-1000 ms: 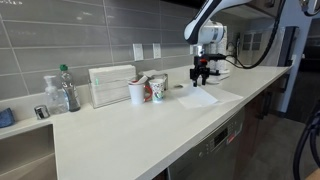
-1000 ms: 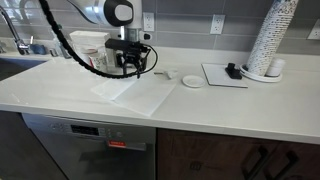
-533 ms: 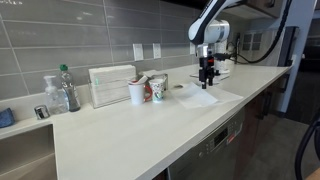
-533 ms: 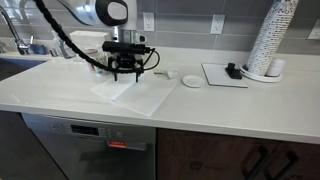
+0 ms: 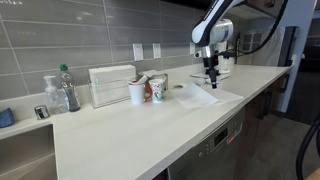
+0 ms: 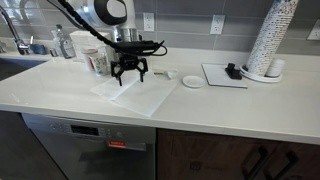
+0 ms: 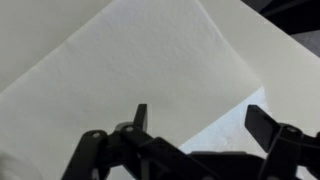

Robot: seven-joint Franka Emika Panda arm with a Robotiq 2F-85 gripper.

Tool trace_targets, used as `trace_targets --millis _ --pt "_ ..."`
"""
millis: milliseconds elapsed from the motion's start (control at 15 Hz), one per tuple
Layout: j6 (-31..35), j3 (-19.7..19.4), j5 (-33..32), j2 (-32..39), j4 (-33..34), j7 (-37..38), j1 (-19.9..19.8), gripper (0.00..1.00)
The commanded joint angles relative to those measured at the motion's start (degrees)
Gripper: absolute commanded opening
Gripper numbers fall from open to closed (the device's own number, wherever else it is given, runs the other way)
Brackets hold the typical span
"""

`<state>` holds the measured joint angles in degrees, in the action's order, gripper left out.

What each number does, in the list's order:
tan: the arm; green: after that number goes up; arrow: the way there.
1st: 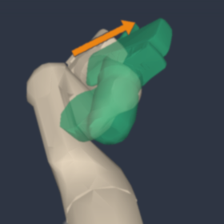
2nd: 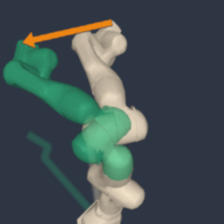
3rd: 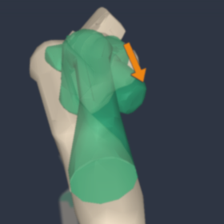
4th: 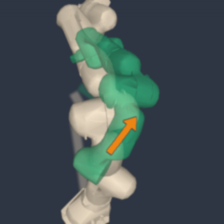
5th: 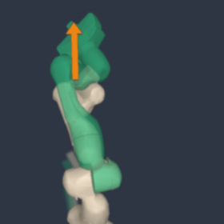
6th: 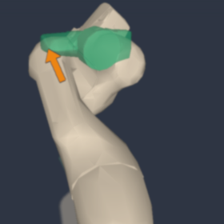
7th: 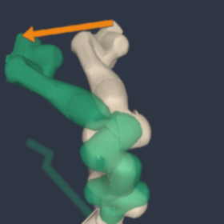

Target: Move the folded white paper to the edge, pick it up and unfold it

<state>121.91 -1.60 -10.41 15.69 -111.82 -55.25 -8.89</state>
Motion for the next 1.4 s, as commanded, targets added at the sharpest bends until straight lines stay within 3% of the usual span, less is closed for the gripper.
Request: trace_targets --millis 0,67,133,533,733,1333 --pt "5.19 0.42 -1.04 -1.46 -2.53 -9.68 -0.37 1.00" --pt "8.35 1.05 2.66 -1.78 -2.86 -12.85 -1.23 1.00" --pt "4.17 -0.16 0.69 -0.08 -0.35 -7.79 0.26 1.00" --pt "6.78 -0.03 1.60 -0.56 -0.79 -11.17 0.11 1.00" --pt "9.28 0.88 1.15 1.12 -0.05 -18.44 -0.11 1.00" --pt "14.39 2.69 9.47 5.13 1.72 -35.16 -2.02 1.00"
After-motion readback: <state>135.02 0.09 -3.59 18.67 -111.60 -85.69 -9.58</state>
